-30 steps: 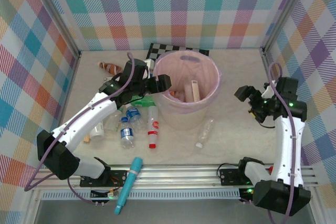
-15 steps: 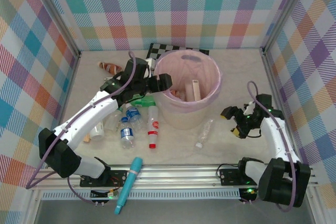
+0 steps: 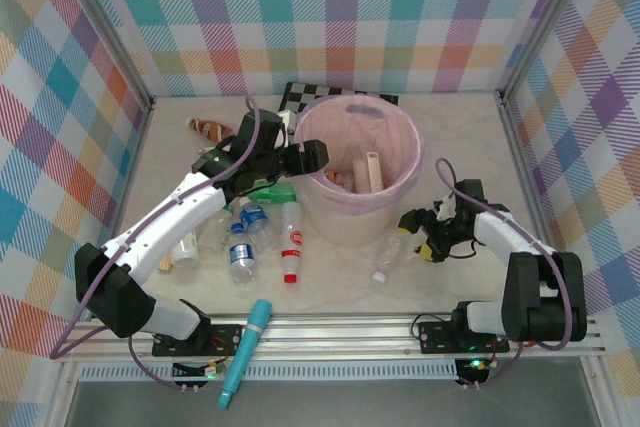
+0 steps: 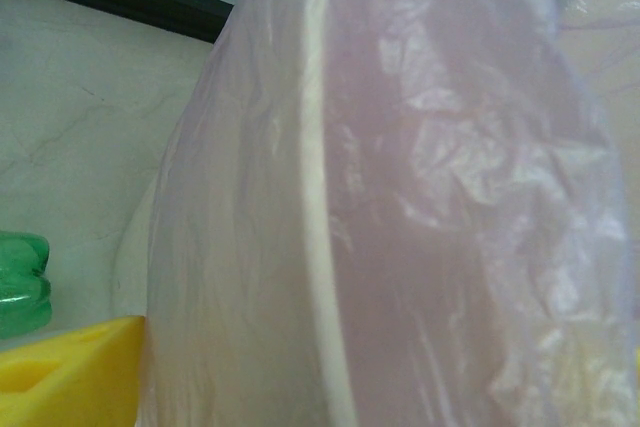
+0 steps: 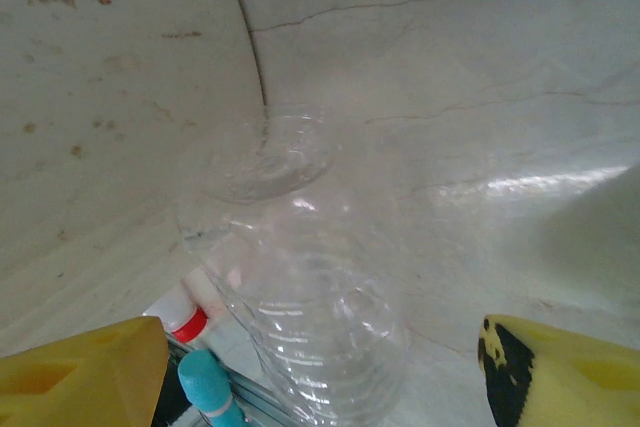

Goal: Put the plastic bottles in the bin

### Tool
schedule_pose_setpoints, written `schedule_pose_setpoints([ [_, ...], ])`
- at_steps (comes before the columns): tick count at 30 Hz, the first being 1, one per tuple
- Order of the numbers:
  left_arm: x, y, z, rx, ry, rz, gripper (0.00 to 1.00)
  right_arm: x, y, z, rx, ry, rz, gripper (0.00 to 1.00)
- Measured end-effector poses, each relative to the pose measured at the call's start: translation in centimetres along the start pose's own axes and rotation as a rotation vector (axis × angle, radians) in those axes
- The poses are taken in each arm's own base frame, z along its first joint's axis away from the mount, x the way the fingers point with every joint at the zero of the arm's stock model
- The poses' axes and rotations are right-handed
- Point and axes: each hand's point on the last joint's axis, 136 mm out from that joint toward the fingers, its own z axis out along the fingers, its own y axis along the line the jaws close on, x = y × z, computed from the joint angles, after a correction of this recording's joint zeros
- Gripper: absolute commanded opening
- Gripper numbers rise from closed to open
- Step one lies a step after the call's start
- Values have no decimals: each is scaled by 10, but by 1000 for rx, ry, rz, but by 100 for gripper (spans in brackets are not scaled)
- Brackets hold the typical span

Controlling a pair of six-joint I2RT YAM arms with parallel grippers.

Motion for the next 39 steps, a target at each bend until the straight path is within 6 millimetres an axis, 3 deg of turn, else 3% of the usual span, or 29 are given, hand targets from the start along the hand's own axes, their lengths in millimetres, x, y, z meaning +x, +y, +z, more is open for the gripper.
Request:
schedule_pose_setpoints([
  [12,0,0,0,0,0,0,85,-7,-7,18,2,27,31,78],
  [26,0,1,0,-3,1,0,85,-11,-15,19,38,7,78,59],
  [39,0,1,0,-3,0,0,85,-33,-21,-24,30,-131,92,54],
])
